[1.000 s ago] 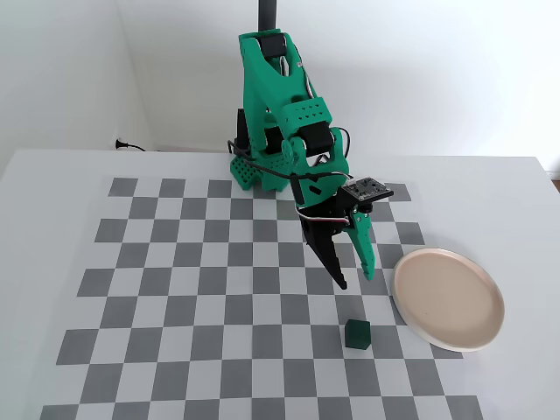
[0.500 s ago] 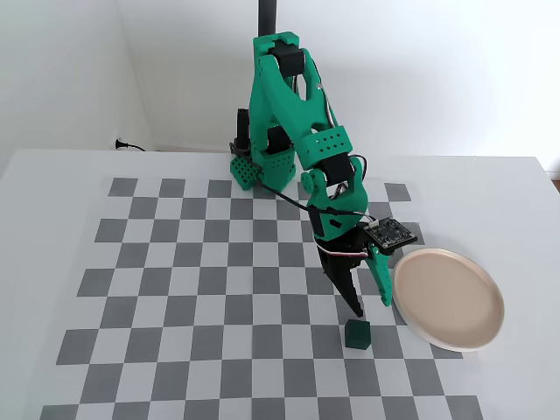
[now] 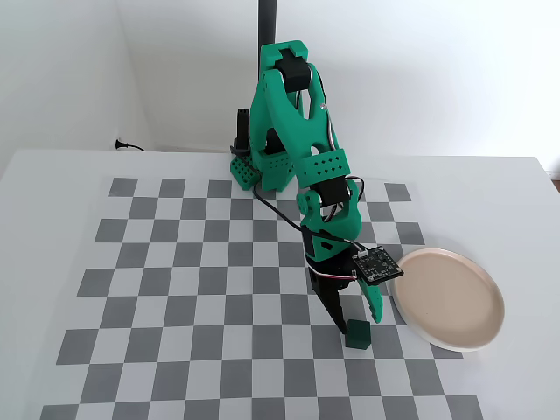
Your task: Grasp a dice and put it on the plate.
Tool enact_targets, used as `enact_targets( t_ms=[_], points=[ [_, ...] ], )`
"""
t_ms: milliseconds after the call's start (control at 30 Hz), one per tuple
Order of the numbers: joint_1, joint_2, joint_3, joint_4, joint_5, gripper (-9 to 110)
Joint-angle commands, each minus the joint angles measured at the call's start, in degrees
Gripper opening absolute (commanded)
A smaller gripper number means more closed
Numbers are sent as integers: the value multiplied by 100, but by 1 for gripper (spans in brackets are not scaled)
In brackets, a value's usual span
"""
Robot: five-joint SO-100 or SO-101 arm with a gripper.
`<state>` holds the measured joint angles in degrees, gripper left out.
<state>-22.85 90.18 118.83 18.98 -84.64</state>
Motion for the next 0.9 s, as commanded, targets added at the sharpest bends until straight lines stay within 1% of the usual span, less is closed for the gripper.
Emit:
enact_targets(
  t_ms=[0,200,667,867],
  points=[
    [97,211,-554,-18,0,18],
    [105,167,-554,44,-62,18],
    [-88,-475,-554,-413,-105,17],
    [-246,-158,-554,-237,-70,18]
  ],
)
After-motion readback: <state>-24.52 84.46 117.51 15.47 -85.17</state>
